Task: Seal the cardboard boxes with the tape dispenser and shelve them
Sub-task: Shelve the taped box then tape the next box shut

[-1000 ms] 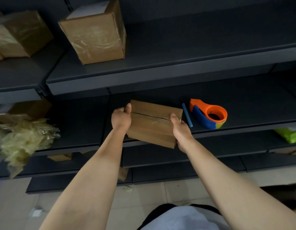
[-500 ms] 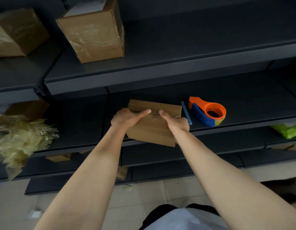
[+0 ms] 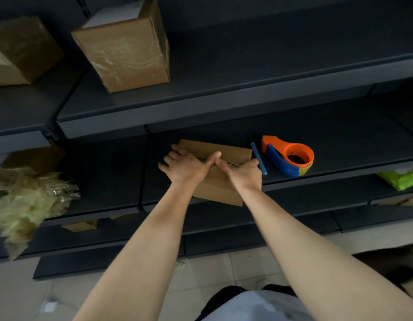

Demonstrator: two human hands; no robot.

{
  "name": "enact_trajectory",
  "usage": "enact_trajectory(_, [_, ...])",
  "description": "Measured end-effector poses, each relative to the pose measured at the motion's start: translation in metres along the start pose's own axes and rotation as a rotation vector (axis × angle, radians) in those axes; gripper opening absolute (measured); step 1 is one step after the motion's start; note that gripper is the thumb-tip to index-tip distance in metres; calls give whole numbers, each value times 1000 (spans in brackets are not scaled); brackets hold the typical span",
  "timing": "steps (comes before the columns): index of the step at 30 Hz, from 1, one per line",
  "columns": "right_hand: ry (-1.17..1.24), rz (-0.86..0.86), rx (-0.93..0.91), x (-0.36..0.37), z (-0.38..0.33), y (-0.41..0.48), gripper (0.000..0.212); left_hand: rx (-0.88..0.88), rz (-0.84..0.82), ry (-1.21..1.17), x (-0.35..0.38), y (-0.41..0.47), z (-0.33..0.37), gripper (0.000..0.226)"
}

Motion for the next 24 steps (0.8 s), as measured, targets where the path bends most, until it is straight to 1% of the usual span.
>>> enact_trajectory(1, [-19, -4, 2, 1, -2, 0, 103, 10, -3, 3, 0, -1, 3, 132])
enact_trajectory(3, [-10, -27, 13, 1, -2, 5, 91, 17, -9, -47, -2, 4, 5, 131])
enact_trajectory(5, [18, -57, 7, 1, -1, 11, 75, 13, -15, -90, -6, 9, 3, 125])
enact_trajectory(8, [84, -63, -47, -1, 3, 15, 61, 36, 25, -172, -12, 16, -3, 106])
enact_trajectory(9, [133, -75, -58, 0, 5, 16, 60, 48, 39, -235, -13, 18, -6, 97])
enact_trajectory(11, [237, -118, -33, 8, 14, 17, 70, 62, 51, -341, -14, 20, -12, 82])
enact_trajectory(14, [360, -198, 102, 21, 29, 17, 92, 84, 73, -380, -14, 19, -15, 73])
enact_trajectory(16, [477, -283, 152, 27, 36, 12, 98, 100, 98, -440, -16, 15, -16, 68])
enact_trajectory(18, [630, -389, 128, 31, 39, 3, 91, 107, 104, -523, -16, 13, -21, 66])
enact_trajectory(20, [749, -461, 80, 35, 46, -6, 84, 135, 101, -579, -15, 10, -24, 67])
enact_trajectory(22, [832, -519, 51, 37, 51, -13, 81, 170, 118, -586, -16, 5, -22, 66])
enact_trajectory(24, [912, -571, 42, 39, 54, -17, 83, 200, 127, -583, -18, 1, -21, 64])
Point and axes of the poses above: each hand's wrist, its own y-axis towards the middle knuckle, its own x-axis out of the palm, z = x × y, the point moved 10 cm from there along y, towards the middle knuckle, and after that the axes turned 5 degrees about -y, right-handed, at the moved point
